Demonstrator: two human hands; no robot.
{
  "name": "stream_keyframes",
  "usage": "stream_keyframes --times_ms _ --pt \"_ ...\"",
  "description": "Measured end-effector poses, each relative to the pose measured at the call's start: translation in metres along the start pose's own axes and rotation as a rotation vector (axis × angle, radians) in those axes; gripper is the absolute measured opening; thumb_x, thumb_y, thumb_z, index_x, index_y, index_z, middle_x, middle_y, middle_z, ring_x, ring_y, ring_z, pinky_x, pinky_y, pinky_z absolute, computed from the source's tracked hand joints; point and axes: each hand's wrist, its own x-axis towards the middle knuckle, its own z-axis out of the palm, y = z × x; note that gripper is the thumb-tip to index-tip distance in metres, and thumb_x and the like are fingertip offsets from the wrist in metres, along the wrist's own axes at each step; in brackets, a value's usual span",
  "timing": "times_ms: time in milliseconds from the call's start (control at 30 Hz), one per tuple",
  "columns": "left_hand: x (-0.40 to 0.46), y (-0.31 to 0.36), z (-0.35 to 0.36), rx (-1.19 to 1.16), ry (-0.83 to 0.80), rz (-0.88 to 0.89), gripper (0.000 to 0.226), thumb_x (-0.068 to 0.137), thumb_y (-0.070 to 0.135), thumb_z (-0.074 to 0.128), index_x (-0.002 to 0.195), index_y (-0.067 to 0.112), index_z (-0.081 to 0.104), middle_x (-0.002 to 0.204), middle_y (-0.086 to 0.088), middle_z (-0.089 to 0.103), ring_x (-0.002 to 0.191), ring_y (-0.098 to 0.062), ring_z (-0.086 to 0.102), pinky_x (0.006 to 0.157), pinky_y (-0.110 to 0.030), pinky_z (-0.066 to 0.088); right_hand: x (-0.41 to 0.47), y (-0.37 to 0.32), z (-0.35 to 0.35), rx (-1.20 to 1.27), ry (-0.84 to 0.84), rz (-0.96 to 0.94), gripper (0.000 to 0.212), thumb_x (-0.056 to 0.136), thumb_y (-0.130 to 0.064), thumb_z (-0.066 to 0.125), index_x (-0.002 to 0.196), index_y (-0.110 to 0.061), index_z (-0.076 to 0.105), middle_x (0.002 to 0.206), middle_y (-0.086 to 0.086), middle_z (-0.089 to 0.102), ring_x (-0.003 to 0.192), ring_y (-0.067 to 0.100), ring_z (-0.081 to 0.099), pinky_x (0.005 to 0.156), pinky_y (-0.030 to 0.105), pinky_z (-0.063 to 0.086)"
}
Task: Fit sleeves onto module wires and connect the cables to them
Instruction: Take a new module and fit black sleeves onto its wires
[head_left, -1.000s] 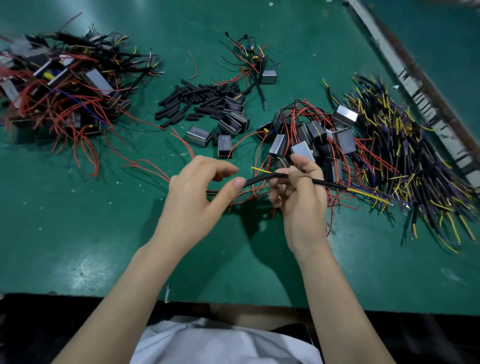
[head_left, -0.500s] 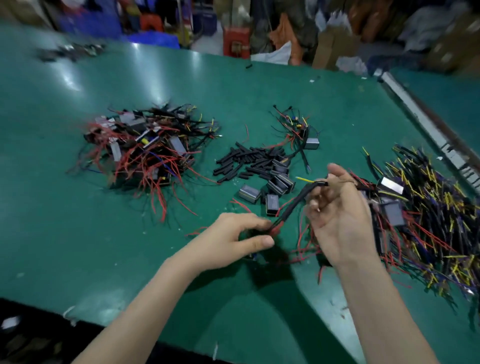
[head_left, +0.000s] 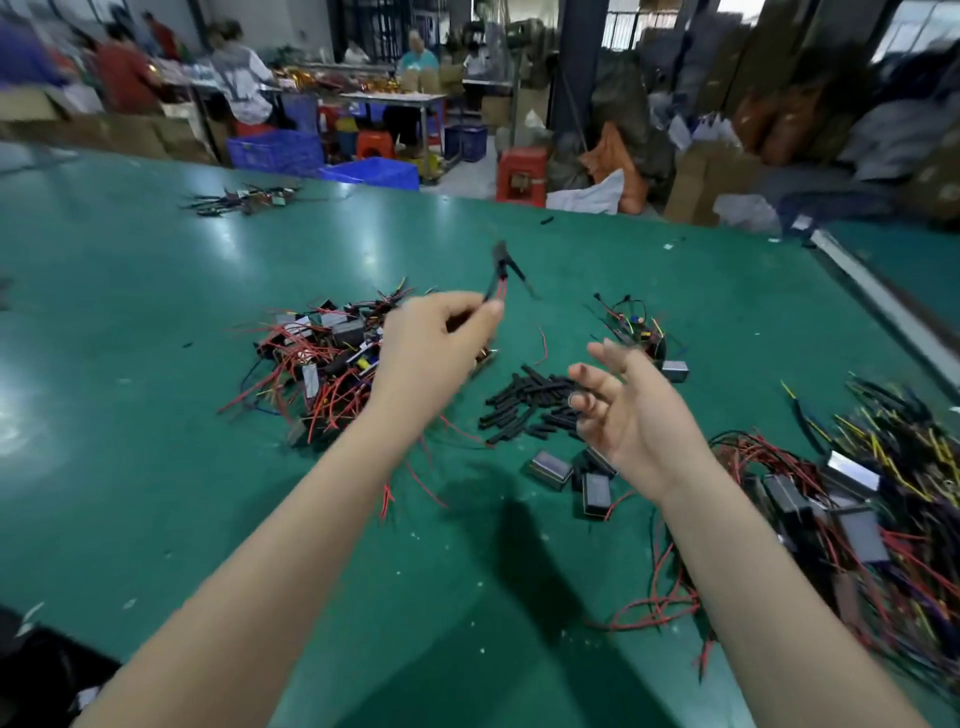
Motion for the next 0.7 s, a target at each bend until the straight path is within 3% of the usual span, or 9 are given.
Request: stream_keyframes --times_ms 133,233,300,367,533,700 --pt "0.054 -0.014 -0.006 0.452 0.104 0.037 0.038 0.093 0.034 0.053 0.066 0.008 0.055 0.054 -0.006 0.047 0.066 -0.033 0.051 0.057 -0.035 0.034 0.000 0.021 -0.005 -0.145 0.036 0.001 0.006 0.098 -0.024 0.046 0.099 -0.024 0.052 0.070 -0.006 0.065 0.050 0.008 0.053 0.043 0.019 0.034" --pt "0.076 -0.051 0.001 0.781 -0.024 -0.151 0.039 0.097 0.041 0.043 0.092 0.011 0.068 0.092 -0.013 0.066 0.095 -0.035 0.060 0.079 -0.037 0.042 -0.001 0.038 -0.008 -0.250 0.065 0.012 0.009 0.097 -0.019 0.051 0.104 -0.024 0.052 0.069 -0.005 0.066 0.050 0.009 0.054 0.043 0.019 0.036" --pt "0.074 -0.079 0.007 0.927 -0.155 -0.254 0.047 0.097 0.047 0.038 0.102 0.010 0.067 0.109 -0.013 0.064 0.108 -0.032 0.057 0.093 -0.042 0.036 -0.003 0.048 -0.010 -0.351 0.060 0.038 0.012 0.097 -0.019 0.052 0.107 -0.025 0.051 0.066 -0.008 0.068 0.050 0.010 0.056 0.045 0.020 0.035" --pt "0.066 -0.099 0.013 0.952 -0.184 -0.272 0.050 0.096 0.050 0.038 0.101 0.008 0.065 0.112 -0.014 0.062 0.110 -0.031 0.055 0.097 -0.045 0.032 -0.005 0.055 -0.013 -0.431 0.040 0.054 0.014 0.096 -0.022 0.052 0.108 -0.028 0.050 0.068 -0.010 0.069 0.051 0.008 0.056 0.046 0.021 0.035" --pt "0.060 -0.112 0.020 0.963 -0.078 -0.191 0.044 0.095 0.044 0.040 0.109 0.009 0.063 0.118 -0.013 0.059 0.113 -0.031 0.051 0.095 -0.045 0.032 0.001 0.058 -0.019 -0.477 0.073 0.081 0.015 0.095 -0.020 0.053 0.108 -0.028 0.050 0.079 -0.004 0.070 0.052 0.007 0.056 0.046 0.021 0.035" --pt "0.045 -0.096 0.033 0.812 0.113 0.036 0.030 0.092 0.030 0.049 0.113 0.018 0.067 0.123 -0.002 0.057 0.118 -0.025 0.045 0.091 -0.038 0.025 0.009 0.059 -0.022 -0.477 0.091 0.108 0.019 0.092 -0.017 0.051 0.107 -0.028 0.051 0.077 -0.005 0.071 0.053 0.009 0.056 0.048 0.023 0.037"
